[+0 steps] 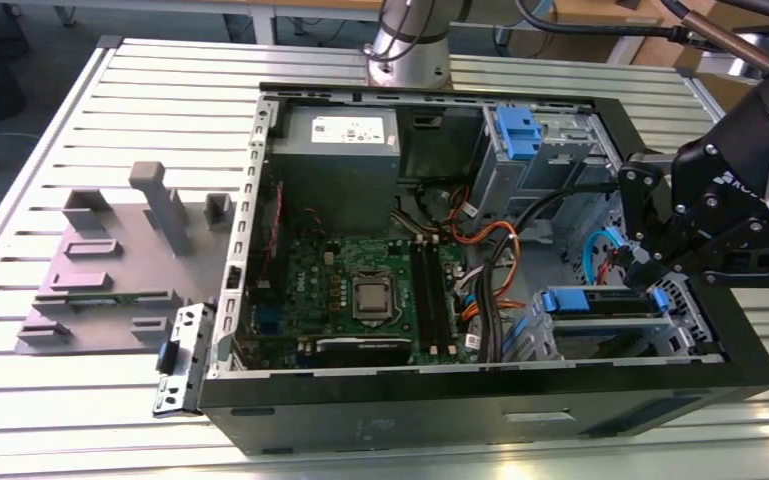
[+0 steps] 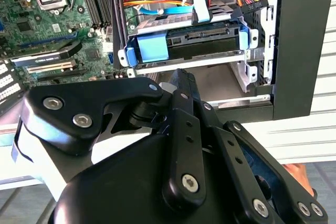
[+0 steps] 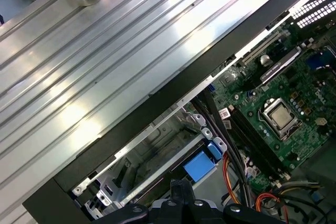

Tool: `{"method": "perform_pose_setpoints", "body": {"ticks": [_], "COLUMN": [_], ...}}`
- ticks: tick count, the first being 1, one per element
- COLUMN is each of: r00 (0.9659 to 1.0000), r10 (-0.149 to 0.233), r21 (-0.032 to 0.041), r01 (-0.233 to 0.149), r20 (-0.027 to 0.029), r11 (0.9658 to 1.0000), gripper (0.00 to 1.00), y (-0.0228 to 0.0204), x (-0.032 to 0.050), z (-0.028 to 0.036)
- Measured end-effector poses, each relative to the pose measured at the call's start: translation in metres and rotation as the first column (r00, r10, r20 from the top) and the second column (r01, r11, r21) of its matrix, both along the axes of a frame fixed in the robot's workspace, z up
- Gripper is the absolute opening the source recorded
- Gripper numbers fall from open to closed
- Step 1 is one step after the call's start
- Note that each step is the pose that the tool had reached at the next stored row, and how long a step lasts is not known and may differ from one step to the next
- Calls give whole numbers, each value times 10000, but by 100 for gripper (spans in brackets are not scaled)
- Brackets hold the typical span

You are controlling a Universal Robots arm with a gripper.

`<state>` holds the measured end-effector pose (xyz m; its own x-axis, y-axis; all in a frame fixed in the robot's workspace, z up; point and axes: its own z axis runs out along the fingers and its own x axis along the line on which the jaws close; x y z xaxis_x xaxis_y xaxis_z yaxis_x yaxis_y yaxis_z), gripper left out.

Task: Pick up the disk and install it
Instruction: 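Insert the first disk wire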

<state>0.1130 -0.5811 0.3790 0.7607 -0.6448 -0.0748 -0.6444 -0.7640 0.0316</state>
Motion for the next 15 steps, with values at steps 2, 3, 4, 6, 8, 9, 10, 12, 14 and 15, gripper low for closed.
{"method": "perform_pose_setpoints", "body": {"ticks": [2,3,4,6,8,9,10,12,14,15], "r00": [10000,10000,10000,10000,10000,9999,9999,9999,9999,9999], "r10": [22,34,45,68,90,101,111,133,156,166], "r21": [0,0,0,0,0,-1,0,0,0,0], "r01": [-22,-34,-45,-68,-90,-101,-111,-133,-156,-166], "r20": [0,0,0,0,0,0,0,0,0,0], "r11": [10000,10000,10000,10000,10000,9999,9999,9999,9999,9999], "gripper": [11,11,11,11,11,11,11,11,11,11], "y": [0,0,0,0,0,0,0,0,0,0], "x": [0,0,0,0,0,0,0,0,0,0], "z": [0,0,0,0,0,0,0,-1,-1,-1]}}
